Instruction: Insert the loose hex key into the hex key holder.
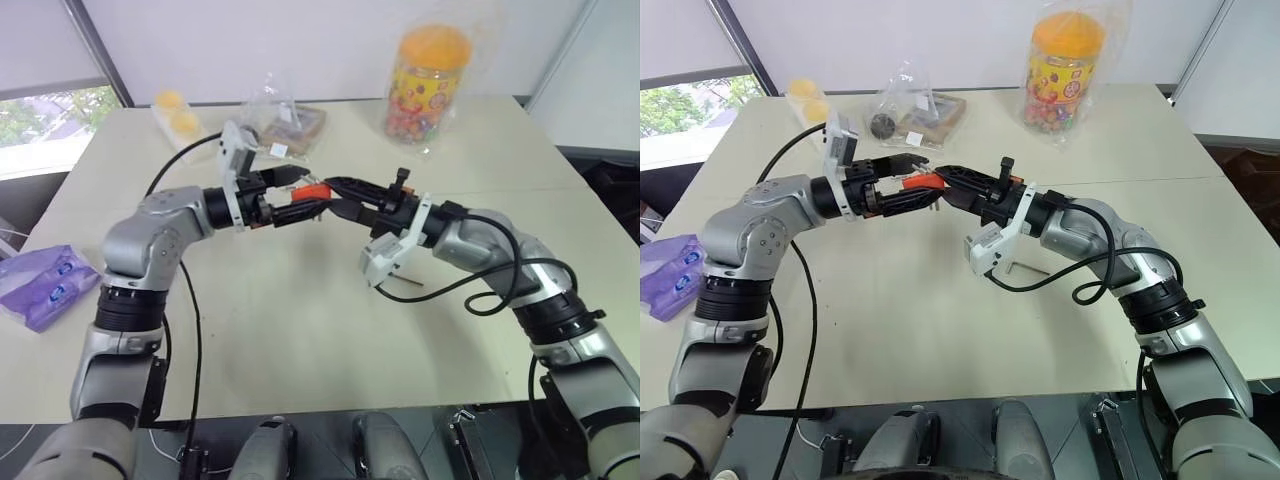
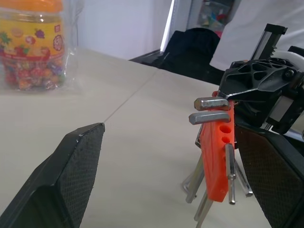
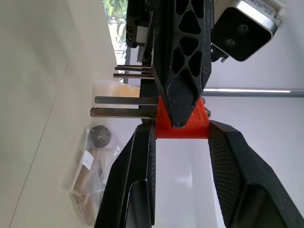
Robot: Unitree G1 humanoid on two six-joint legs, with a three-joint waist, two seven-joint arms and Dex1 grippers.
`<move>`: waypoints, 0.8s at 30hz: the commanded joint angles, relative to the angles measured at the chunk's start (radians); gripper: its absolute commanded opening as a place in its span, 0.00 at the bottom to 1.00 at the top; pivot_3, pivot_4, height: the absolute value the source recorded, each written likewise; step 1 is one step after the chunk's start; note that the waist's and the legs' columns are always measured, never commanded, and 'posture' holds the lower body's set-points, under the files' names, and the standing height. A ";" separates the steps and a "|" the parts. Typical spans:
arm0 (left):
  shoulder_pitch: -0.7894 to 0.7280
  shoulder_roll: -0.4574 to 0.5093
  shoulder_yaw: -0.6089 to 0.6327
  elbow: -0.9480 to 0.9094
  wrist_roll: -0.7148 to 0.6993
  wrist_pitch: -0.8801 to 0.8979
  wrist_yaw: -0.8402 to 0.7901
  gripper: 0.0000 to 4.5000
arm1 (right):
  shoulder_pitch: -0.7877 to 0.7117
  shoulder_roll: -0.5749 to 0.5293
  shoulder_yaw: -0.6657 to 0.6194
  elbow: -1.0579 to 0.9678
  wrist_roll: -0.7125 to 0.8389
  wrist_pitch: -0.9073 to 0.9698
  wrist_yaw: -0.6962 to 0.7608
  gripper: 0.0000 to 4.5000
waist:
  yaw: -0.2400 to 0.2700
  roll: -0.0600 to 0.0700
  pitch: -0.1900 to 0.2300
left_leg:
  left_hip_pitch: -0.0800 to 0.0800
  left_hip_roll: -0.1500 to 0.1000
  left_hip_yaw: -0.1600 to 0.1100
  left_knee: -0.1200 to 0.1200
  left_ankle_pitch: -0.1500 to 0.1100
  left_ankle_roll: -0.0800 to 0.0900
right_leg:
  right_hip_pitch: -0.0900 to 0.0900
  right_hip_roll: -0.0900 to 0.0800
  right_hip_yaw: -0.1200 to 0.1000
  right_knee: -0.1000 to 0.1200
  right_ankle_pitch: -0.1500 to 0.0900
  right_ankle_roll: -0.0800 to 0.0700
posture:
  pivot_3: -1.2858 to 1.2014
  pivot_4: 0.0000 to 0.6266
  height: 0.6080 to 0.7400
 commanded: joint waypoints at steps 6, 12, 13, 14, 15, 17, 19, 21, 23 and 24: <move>-0.038 -0.009 0.015 -0.025 -0.024 0.008 -0.010 1.00 | 0.002 0.006 -0.037 -0.047 0.022 0.002 0.010 0.22 | -0.001 0.000 0.000 | 0.000 0.000 0.000 0.000 0.000 0.000 | 0.000 0.000 0.000 0.000 0.000 0.000 | 0.52 0.24 1.00; -0.034 -0.009 0.020 -0.029 -0.044 0.029 -0.016 0.49 | 0.005 0.012 -0.039 -0.046 0.026 0.007 0.019 0.22 | -0.001 0.000 0.000 | 0.000 0.000 0.000 0.000 0.000 0.000 | 0.000 0.000 0.000 0.000 0.000 0.000 | 0.52 0.24 1.00; -0.031 -0.008 0.019 -0.031 -0.046 0.031 -0.018 0.38 | 0.005 0.013 -0.039 -0.046 0.026 0.008 0.020 0.22 | -0.001 0.000 0.000 | 0.000 0.000 0.000 0.000 0.000 0.000 | 0.000 0.000 0.000 0.000 0.000 0.000 | 0.52 0.24 1.00; -0.028 -0.006 0.017 -0.034 -0.046 0.033 -0.020 0.26 | 0.005 0.013 -0.040 -0.045 0.027 0.009 0.020 0.22 | -0.001 0.000 0.000 | 0.000 0.000 0.000 0.000 0.000 0.000 | 0.000 0.000 0.000 0.000 0.000 0.000 | 0.52 0.24 1.00; -0.026 -0.005 0.015 -0.036 -0.048 0.038 -0.021 0.15 | 0.004 0.014 -0.040 -0.044 0.027 0.009 0.021 0.22 | -0.001 0.000 0.000 | 0.000 0.000 0.000 0.000 0.000 0.000 | 0.000 0.000 0.000 0.000 0.000 0.000 | 0.52 0.24 1.00; -0.023 -0.003 0.013 -0.042 -0.054 0.052 -0.025 0.02 | 0.003 0.015 -0.042 -0.042 0.029 0.011 0.023 0.22 | -0.001 0.000 0.000 | 0.000 0.000 0.000 0.000 0.000 0.000 | 0.000 0.000 0.000 0.000 0.000 0.000 | 0.52 0.24 1.00; -0.021 -0.003 0.012 -0.046 -0.054 0.055 -0.025 0.02 | 0.003 0.016 -0.044 -0.042 0.032 0.012 0.026 0.22 | -0.001 0.000 0.000 | 0.000 0.000 0.000 0.000 0.000 0.000 | 0.000 0.000 0.000 0.000 0.000 0.000 | 0.52 0.24 1.00; -0.021 -0.003 0.011 -0.047 -0.051 0.056 -0.023 0.02 | 0.003 0.015 -0.045 -0.039 0.034 0.011 0.028 0.22 | -0.001 0.000 0.000 | 0.000 0.000 0.000 0.000 0.000 0.000 | 0.000 0.000 0.000 0.000 0.000 0.000 | 0.52 0.24 1.00; -0.022 -0.003 0.010 -0.045 -0.048 0.057 -0.020 0.02 | 0.002 0.015 -0.046 -0.035 0.035 0.011 0.029 0.22 | -0.001 0.000 0.000 | 0.000 0.000 0.000 0.000 0.000 0.000 | 0.000 0.000 0.000 0.000 0.000 0.000 | 0.52 0.24 1.00; -0.023 -0.003 0.010 -0.044 -0.047 0.057 -0.018 0.02 | 0.002 0.015 -0.046 -0.034 0.036 0.012 0.029 0.22 | -0.001 0.000 0.000 | 0.000 0.000 0.000 0.000 0.000 0.000 | 0.000 0.000 0.000 0.000 0.000 0.000 | 0.52 0.24 1.00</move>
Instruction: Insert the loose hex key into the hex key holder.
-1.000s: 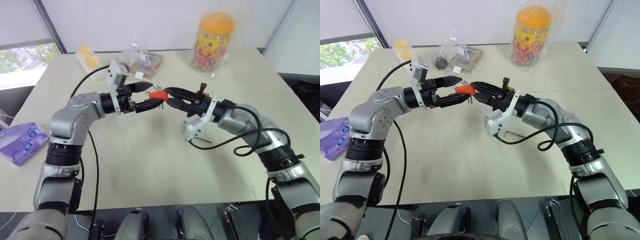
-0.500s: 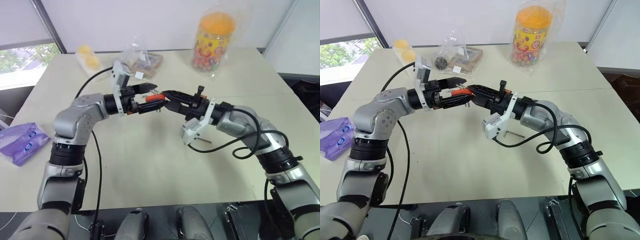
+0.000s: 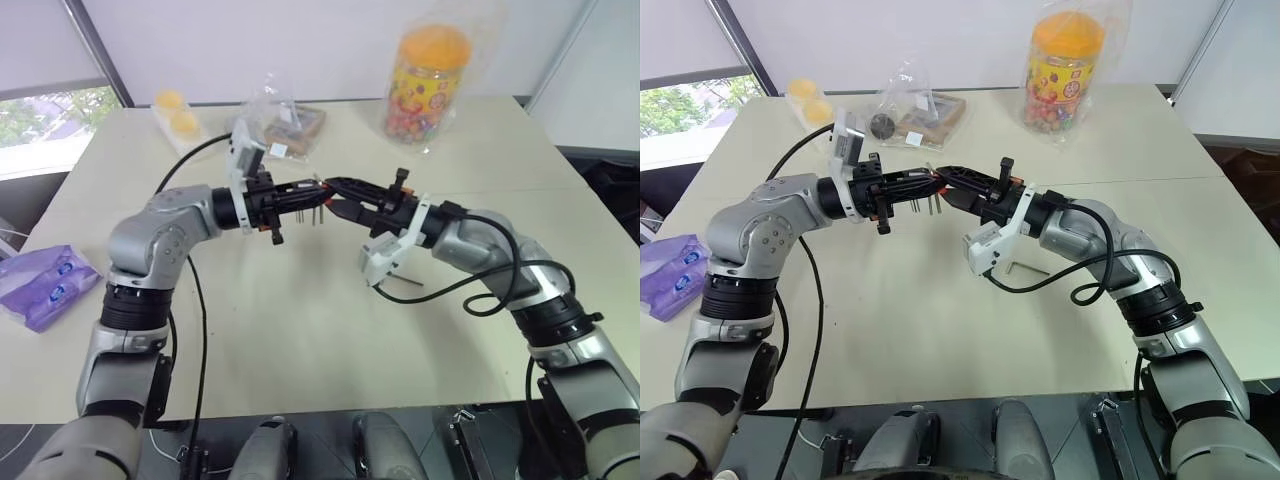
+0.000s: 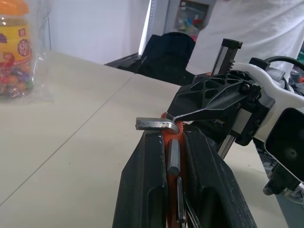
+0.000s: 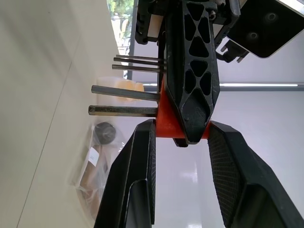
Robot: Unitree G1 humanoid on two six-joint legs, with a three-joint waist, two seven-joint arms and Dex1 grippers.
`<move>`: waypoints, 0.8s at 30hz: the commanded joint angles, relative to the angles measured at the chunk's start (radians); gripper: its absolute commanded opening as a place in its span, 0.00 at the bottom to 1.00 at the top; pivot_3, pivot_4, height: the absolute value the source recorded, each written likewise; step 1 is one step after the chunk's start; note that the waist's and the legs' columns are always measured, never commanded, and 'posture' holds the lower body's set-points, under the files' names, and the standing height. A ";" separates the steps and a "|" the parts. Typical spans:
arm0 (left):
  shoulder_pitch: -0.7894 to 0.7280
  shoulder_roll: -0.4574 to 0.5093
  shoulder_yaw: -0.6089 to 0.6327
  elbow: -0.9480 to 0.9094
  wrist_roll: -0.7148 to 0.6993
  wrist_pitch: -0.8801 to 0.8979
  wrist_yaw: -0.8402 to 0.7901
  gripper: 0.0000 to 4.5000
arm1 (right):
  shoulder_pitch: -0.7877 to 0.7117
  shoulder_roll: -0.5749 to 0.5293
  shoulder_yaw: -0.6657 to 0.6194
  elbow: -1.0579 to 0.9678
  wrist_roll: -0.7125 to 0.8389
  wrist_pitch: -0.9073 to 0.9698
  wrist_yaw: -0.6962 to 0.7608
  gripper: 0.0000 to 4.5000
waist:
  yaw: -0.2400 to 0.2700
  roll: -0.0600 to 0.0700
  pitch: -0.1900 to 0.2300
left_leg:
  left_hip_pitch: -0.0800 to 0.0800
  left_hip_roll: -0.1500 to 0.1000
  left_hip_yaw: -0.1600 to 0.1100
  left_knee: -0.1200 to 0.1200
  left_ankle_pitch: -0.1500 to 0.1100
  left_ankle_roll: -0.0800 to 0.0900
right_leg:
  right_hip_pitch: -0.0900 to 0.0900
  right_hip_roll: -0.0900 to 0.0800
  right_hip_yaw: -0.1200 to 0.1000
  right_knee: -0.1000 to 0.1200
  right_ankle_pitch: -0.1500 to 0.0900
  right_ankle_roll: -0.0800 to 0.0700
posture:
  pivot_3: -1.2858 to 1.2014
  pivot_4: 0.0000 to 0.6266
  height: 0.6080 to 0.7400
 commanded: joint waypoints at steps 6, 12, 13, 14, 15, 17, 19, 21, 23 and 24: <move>-0.010 0.008 0.016 -0.014 -0.005 0.007 0.017 0.02 | -0.005 0.009 -0.040 -0.020 0.056 0.025 0.018 0.22 | 0.000 0.000 0.000 | 0.000 0.000 0.000 0.000 0.000 0.000 | 0.000 0.000 0.000 0.000 0.000 0.000 | 0.52 0.24 1.00; -0.005 0.008 0.014 -0.020 -0.002 0.002 0.019 0.00 | 0.000 0.007 -0.036 -0.020 0.061 0.024 0.035 0.85 | 0.000 0.000 0.000 | 0.000 0.000 0.000 0.000 0.000 0.000 | 0.000 0.000 0.000 0.000 0.000 0.000 | 0.52 0.24 1.00; -0.004 0.008 0.014 -0.020 -0.002 0.001 0.020 0.00 | 0.002 0.006 -0.035 -0.020 0.062 0.025 0.039 0.96 | 0.000 0.000 0.000 | 0.000 0.000 0.000 0.000 0.000 0.000 | 0.000 0.000 0.000 0.000 0.000 0.000 | 0.52 0.24 1.00; -0.003 0.009 0.014 -0.022 -0.001 0.000 0.020 0.00 | 0.003 0.005 -0.034 -0.018 0.066 0.025 0.044 0.99 | 0.000 0.000 0.000 | 0.000 0.000 0.000 0.000 0.000 0.000 | 0.000 0.000 0.000 0.000 0.000 0.000 | 0.52 0.24 1.00; -0.002 0.010 0.013 -0.024 0.001 -0.003 0.020 0.00 | 0.004 0.004 -0.033 -0.017 0.070 0.025 0.049 0.99 | 0.000 0.000 0.000 | 0.000 0.000 0.000 0.000 0.000 0.000 | 0.000 0.000 0.000 0.000 0.000 0.000 | 0.52 0.24 1.00; 0.002 0.014 0.016 -0.034 0.002 -0.008 0.023 0.00 | 0.011 0.001 -0.038 -0.015 0.097 0.035 0.071 0.99 | 0.000 0.000 0.000 | 0.000 0.000 0.000 0.000 0.000 0.000 | 0.000 0.000 0.000 0.000 0.000 0.000 | 0.52 0.24 1.00; 0.007 0.018 0.018 -0.043 0.015 -0.030 0.031 0.00 | 0.025 -0.003 -0.052 -0.009 0.149 0.089 0.119 0.99 | 0.000 0.000 0.000 | 0.000 0.000 0.000 0.000 0.000 0.000 | 0.000 0.000 0.000 0.000 0.000 0.000 | 0.52 0.24 1.00; 0.013 0.024 0.012 -0.047 0.038 -0.062 0.032 0.00 | 0.047 -0.002 -0.071 -0.004 0.242 0.190 0.196 0.99 | 0.001 0.000 0.000 | 0.000 0.000 0.000 0.000 0.000 0.000 | 0.000 0.000 0.000 0.000 0.000 0.000 | 0.52 0.24 1.00; 0.027 0.024 0.008 -0.057 0.057 -0.096 0.035 0.00 | 0.094 0.015 -0.123 -0.069 0.485 0.546 0.376 0.99 | 0.002 0.000 0.000 | 0.000 0.000 0.000 0.001 0.000 0.000 | 0.001 -0.001 0.000 0.000 0.000 0.000 | 0.52 0.24 1.00; 0.033 0.021 0.011 -0.060 0.057 -0.096 0.041 0.00 | 0.108 0.003 -0.140 -0.102 0.576 0.713 0.461 0.99 | 0.004 0.000 0.000 | 0.000 0.000 -0.001 0.001 0.000 0.000 | 0.002 -0.002 0.000 0.000 0.000 0.000 | 0.52 0.24 1.00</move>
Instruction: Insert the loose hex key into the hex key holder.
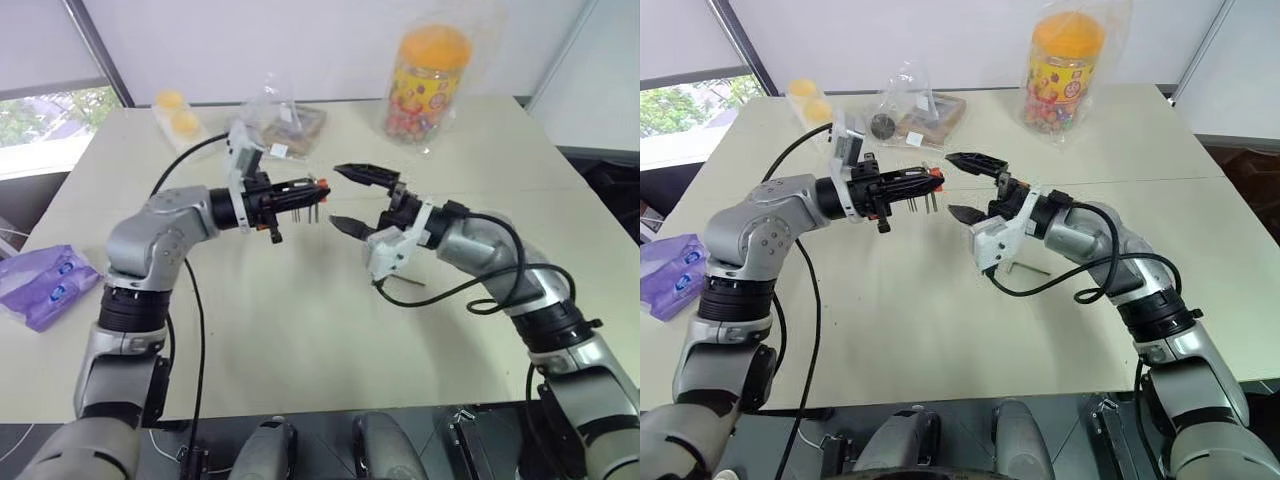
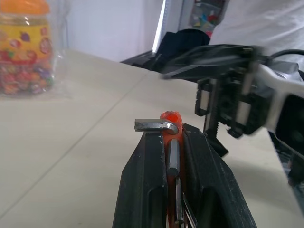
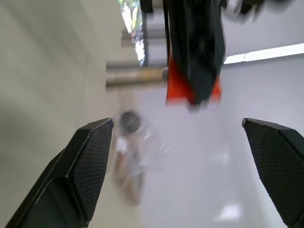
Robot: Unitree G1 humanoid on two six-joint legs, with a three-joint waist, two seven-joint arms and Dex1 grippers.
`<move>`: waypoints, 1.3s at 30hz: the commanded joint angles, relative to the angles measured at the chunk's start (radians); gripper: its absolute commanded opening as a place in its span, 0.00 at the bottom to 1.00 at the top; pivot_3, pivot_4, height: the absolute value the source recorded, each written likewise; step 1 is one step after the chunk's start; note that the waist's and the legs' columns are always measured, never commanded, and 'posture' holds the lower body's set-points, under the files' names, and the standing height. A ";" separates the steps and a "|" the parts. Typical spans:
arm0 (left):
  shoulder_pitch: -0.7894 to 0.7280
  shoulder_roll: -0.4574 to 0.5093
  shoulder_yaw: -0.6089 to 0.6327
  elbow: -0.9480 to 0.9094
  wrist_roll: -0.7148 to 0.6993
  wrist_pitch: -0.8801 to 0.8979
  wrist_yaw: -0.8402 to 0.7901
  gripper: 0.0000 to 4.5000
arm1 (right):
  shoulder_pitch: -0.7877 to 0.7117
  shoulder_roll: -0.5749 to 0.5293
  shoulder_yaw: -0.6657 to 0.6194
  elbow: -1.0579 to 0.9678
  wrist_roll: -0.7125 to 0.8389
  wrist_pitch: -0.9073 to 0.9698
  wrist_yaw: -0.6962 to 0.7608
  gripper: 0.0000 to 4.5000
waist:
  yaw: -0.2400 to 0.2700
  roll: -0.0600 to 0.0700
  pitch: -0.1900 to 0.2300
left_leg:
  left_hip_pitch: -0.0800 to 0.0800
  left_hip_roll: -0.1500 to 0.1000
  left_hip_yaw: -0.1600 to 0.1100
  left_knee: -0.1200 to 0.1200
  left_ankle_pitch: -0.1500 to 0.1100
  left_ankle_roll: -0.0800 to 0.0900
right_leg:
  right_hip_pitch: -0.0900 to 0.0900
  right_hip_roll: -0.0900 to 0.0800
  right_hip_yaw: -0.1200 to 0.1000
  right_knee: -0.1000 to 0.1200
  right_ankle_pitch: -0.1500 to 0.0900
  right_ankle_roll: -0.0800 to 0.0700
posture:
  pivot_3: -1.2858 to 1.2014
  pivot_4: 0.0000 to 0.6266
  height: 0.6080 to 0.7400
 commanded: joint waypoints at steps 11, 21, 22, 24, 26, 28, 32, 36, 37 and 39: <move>0.036 -0.002 0.012 -0.066 0.009 -0.046 0.025 0.00 | 0.038 -0.179 -0.032 -0.162 0.431 1.099 0.443 0.99 | 0.015 0.000 0.000 | 0.000 0.000 0.000 0.000 -0.001 0.001 | 0.000 -0.001 0.000 0.000 0.000 0.000 | 0.52 0.24 1.00; 0.043 -0.005 0.004 -0.082 0.017 -0.049 0.031 0.00 | 0.049 -0.175 0.075 -0.082 0.349 1.109 0.419 0.99 | 0.027 0.000 0.000 | 0.000 -0.001 0.000 0.001 -0.001 0.001 | 0.000 -0.002 0.000 0.000 0.000 0.000 | 0.52 0.24 1.00; 0.044 -0.004 0.004 -0.085 0.016 -0.047 0.031 0.00 | 0.047 -0.169 0.076 -0.073 0.347 1.111 0.413 0.99 | 0.027 0.000 0.000 | 0.000 -0.001 0.000 0.001 -0.001 0.001 | 0.000 -0.002 0.000 0.000 0.000 0.000 | 0.52 0.24 1.00; 0.048 -0.002 0.005 -0.093 0.014 -0.042 0.034 0.00 | 0.046 -0.158 0.076 -0.053 0.342 1.117 0.398 0.99 | 0.025 0.000 0.000 | 0.000 -0.001 0.000 0.001 -0.001 0.001 | 0.000 -0.002 0.000 0.000 0.000 0.000 | 0.52 0.24 1.00; 0.053 0.000 0.005 -0.098 0.014 -0.041 0.034 0.00 | 0.043 -0.153 0.079 -0.037 0.337 1.119 0.393 0.87 | 0.024 0.000 0.000 | 0.000 -0.001 0.000 0.001 -0.001 0.001 | 0.000 -0.002 0.000 0.000 0.000 0.000 | 0.52 0.24 1.00; 0.056 0.001 0.005 -0.103 0.013 -0.038 0.036 0.00 | 0.041 -0.150 0.078 -0.034 0.344 1.134 0.399 0.69 | 0.025 0.000 0.000 | 0.000 0.000 0.000 0.001 0.000 0.001 | 0.000 -0.002 0.000 0.000 0.000 0.000 | 0.52 0.24 1.00; 0.058 0.000 0.005 -0.105 0.013 -0.036 0.042 0.00 | 0.040 -0.148 0.086 -0.032 0.335 1.126 0.397 0.25 | 0.026 0.000 0.000 | 0.000 -0.001 0.000 0.001 0.000 0.001 | 0.000 -0.002 0.000 0.000 0.000 0.000 | 0.52 0.24 1.00; 0.057 0.001 0.005 -0.103 0.013 -0.035 0.044 0.00 | 0.037 -0.138 0.086 -0.045 0.342 1.142 0.395 0.01 | 0.027 0.000 0.000 | 0.000 -0.001 0.000 0.001 0.000 0.001 | 0.000 -0.002 0.000 0.000 0.000 0.000 | 0.52 0.24 1.00; 0.057 0.002 0.005 -0.103 0.014 -0.037 0.044 0.00 | 0.038 -0.136 0.082 -0.052 0.346 1.146 0.393 0.01 | 0.026 0.000 0.000 | 0.000 -0.001 0.000 0.001 0.000 0.001 | 0.000 -0.002 0.000 0.000 0.000 0.000 | 0.52 0.24 1.00; 0.058 0.002 0.005 -0.102 0.014 -0.038 0.043 0.00 | 0.045 -0.117 0.057 -0.069 0.354 1.130 0.371 0.01 | 0.026 0.000 0.000 | 0.000 -0.001 0.000 0.001 0.000 0.001 | 0.000 -0.002 0.000 0.000 0.000 0.000 | 0.52 0.24 1.00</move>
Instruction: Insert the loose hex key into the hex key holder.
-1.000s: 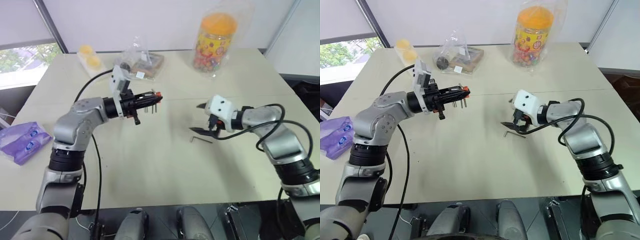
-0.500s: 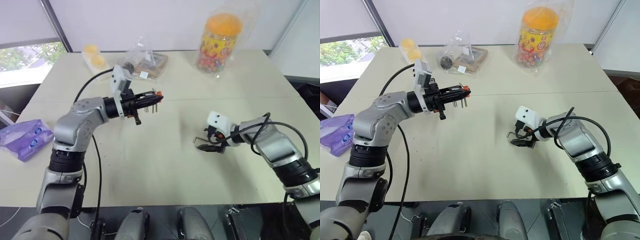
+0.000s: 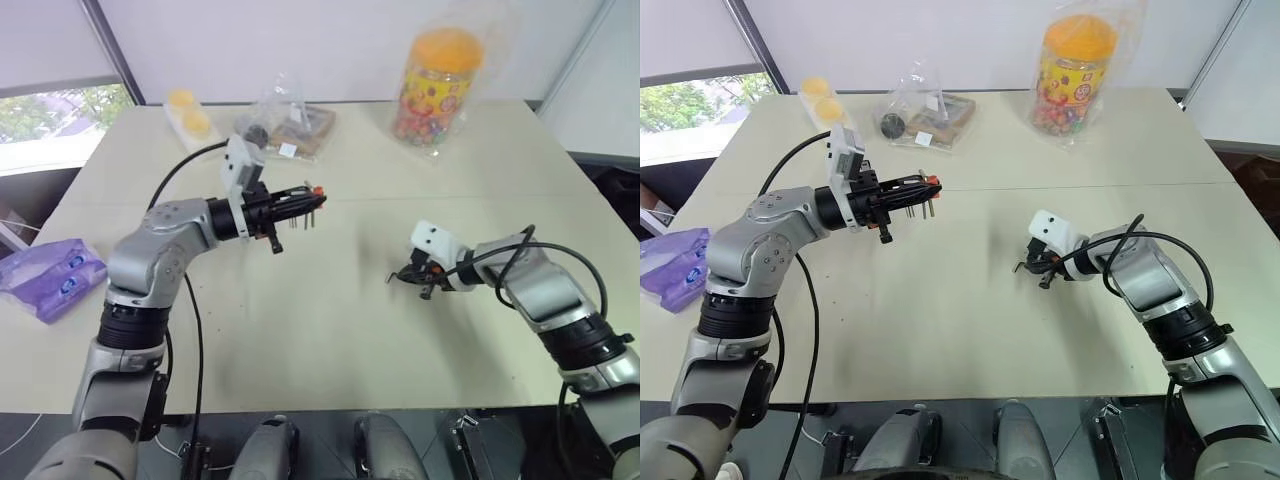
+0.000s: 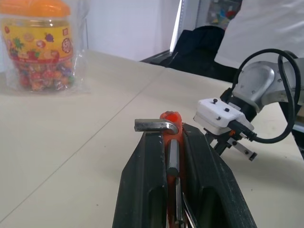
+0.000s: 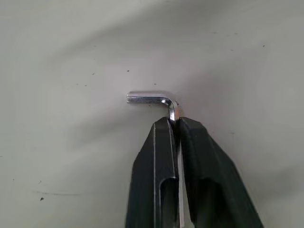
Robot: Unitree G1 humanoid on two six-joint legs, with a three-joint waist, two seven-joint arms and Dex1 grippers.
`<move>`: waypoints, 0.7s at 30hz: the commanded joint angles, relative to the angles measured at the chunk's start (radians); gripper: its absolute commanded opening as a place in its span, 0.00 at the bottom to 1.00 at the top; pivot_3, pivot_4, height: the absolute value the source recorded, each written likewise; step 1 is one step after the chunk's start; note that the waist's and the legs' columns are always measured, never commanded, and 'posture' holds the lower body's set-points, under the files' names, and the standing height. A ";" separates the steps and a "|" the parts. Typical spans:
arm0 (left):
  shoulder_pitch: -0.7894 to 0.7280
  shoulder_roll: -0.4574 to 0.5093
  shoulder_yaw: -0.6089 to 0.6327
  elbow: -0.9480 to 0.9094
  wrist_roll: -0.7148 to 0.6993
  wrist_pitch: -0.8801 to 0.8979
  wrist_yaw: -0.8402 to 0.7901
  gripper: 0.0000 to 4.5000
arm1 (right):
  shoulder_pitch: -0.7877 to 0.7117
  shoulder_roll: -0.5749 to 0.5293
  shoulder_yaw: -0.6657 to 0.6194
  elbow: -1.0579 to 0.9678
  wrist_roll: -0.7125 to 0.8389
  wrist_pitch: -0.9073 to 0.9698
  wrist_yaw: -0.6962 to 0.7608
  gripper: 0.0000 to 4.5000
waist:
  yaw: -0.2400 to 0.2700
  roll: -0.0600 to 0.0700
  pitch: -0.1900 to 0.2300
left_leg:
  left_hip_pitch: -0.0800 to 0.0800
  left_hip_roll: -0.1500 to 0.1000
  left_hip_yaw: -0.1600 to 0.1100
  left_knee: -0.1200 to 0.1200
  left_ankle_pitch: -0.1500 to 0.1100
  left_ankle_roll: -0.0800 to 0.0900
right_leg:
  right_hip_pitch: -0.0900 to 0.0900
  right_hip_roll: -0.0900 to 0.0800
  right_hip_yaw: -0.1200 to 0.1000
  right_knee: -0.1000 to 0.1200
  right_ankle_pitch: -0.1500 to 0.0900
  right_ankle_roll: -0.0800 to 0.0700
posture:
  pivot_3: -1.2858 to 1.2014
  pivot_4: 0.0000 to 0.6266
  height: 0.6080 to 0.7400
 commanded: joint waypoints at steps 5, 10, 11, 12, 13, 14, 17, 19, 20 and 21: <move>-0.014 -0.005 0.005 -0.019 0.002 -0.022 0.008 0.00 | 0.011 0.219 -0.246 -0.023 0.075 -0.239 -0.247 0.01 | -0.008 0.000 0.000 | 0.000 0.000 0.000 -0.001 0.000 0.000 | -0.001 0.000 0.000 0.001 0.000 0.000 | 0.52 0.24 1.00; -0.022 -0.020 0.002 -0.012 0.005 -0.023 0.018 0.00 | -0.048 0.447 -0.429 -0.059 0.152 -0.359 -0.502 0.01 | -0.001 0.000 0.000 | 0.000 0.000 0.000 -0.001 0.000 0.000 | -0.002 0.000 0.000 0.001 0.000 0.000 | 0.52 0.24 1.00; -0.024 -0.021 0.002 -0.010 0.005 -0.023 0.019 0.00 | -0.061 0.492 -0.453 -0.083 0.184 -0.354 -0.539 0.01 | -0.001 0.000 0.000 | 0.000 0.000 0.000 -0.001 0.000 0.000 | -0.002 0.000 0.000 0.001 0.000 0.000 | 0.52 0.24 1.00; -0.025 -0.021 0.002 -0.007 0.005 -0.024 0.019 0.00 | -0.070 0.527 -0.469 -0.107 0.213 -0.348 -0.561 0.01 | -0.002 0.000 0.000 | 0.000 0.000 0.000 -0.001 0.000 0.000 | -0.002 0.000 0.000 0.001 0.000 0.000 | 0.52 0.24 1.00; -0.026 -0.022 0.000 -0.004 0.006 -0.025 0.019 0.00 | -0.076 0.563 -0.481 -0.134 0.245 -0.352 -0.576 0.01 | -0.003 0.000 0.000 | 0.000 0.000 -0.001 -0.001 0.000 0.000 | -0.002 0.000 0.000 0.001 0.000 0.000 | 0.52 0.24 1.00; -0.027 -0.022 0.000 0.000 0.007 -0.027 0.019 0.00 | -0.082 0.594 -0.488 -0.155 0.273 -0.356 -0.587 0.01 | -0.004 0.000 0.000 | 0.000 0.000 -0.001 -0.001 0.000 0.000 | -0.002 0.000 0.000 0.001 0.000 0.000 | 0.52 0.24 1.00; -0.035 -0.024 0.000 0.013 0.008 -0.027 0.022 0.00 | -0.095 0.680 -0.495 -0.194 0.383 -0.363 -0.581 0.01 | -0.007 0.000 0.000 | 0.000 0.000 -0.001 -0.002 0.000 0.000 | -0.002 0.000 0.000 0.001 0.000 0.000 | 0.52 0.24 1.00; -0.043 -0.028 -0.002 0.023 0.011 -0.031 0.024 0.00 | -0.103 0.729 -0.482 -0.187 0.418 -0.395 -0.575 0.01 | -0.008 0.000 0.000 | 0.000 0.000 -0.001 -0.002 0.000 0.000 | -0.002 0.001 0.000 0.002 0.000 0.000 | 0.52 0.24 1.00; -0.047 -0.029 -0.003 0.029 0.013 -0.033 0.024 0.00 | -0.107 0.744 -0.476 -0.180 0.427 -0.407 -0.575 0.01 | -0.009 0.000 0.000 | 0.000 0.000 -0.001 -0.002 0.000 0.000 | -0.002 0.001 0.000 0.002 0.000 0.000 | 0.52 0.24 1.00; -0.051 -0.031 -0.004 0.034 0.015 -0.036 0.025 0.00 | -0.109 0.757 -0.468 -0.172 0.427 -0.421 -0.575 0.01 | -0.009 0.000 0.000 | 0.000 0.000 -0.001 -0.002 0.000 0.000 | -0.002 0.001 0.000 0.002 0.000 0.000 | 0.52 0.24 1.00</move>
